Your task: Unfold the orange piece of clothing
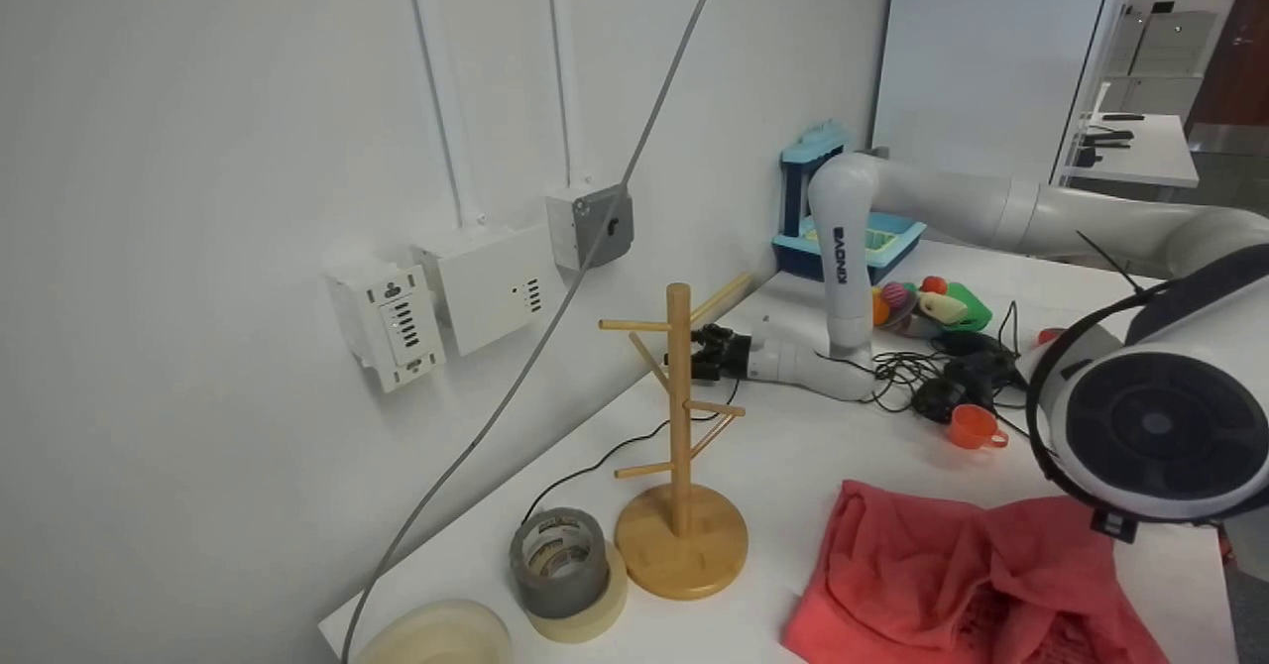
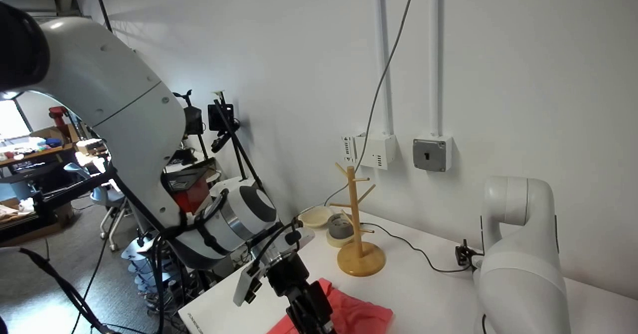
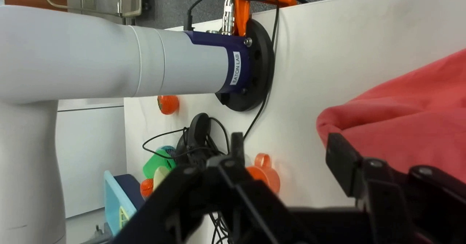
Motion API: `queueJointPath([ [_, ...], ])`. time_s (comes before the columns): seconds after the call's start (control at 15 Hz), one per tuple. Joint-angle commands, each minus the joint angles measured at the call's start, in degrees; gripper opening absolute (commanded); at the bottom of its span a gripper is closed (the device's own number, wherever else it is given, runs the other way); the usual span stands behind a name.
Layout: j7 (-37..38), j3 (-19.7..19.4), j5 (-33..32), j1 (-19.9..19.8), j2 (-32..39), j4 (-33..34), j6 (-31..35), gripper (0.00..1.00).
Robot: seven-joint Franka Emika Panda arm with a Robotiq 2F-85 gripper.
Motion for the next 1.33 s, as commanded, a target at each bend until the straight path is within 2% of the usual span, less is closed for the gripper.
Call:
queueJointPath([
  [0.0, -2.89, 4.20, 2.07, -4.42, -1.37, 1.81, 5.58, 0.94],
  [0.13, -4.99, 5.29, 5.56, -6.16, -1.24, 3.44, 11.53, 1.00],
  [0.4, -11.82, 5.67, 13.03, -8.82, 1.07, 5.82, 24.45, 1.00],
  [0.73, -29.31, 6.98, 30.30, -10.31, 5.61, 6.08, 35.73, 1.00],
  [0.8, -32.58, 10.05, 33.36, -13.09, 6.78, 6.27, 36.70, 1.00],
  [0.87, -37.79, 9.96, 38.73, -12.39, 7.88, 6.23, 38.29, 1.00],
  [0.93, -40.64, 13.76, 40.80, -15.77, 8.81, 6.64, 37.90, 1.00],
  [1.0, -45.53, 12.42, 46.06, -13.69, 9.62, 6.76, 38.23, 1.00],
  [1.07, -49.34, 13.13, 49.72, -13.97, 10.37, 7.24, 37.20, 1.00],
  [1.27, -55.52, 12.88, 55.62, -12.98, 12.11, 8.73, 33.99, 1.00],
])
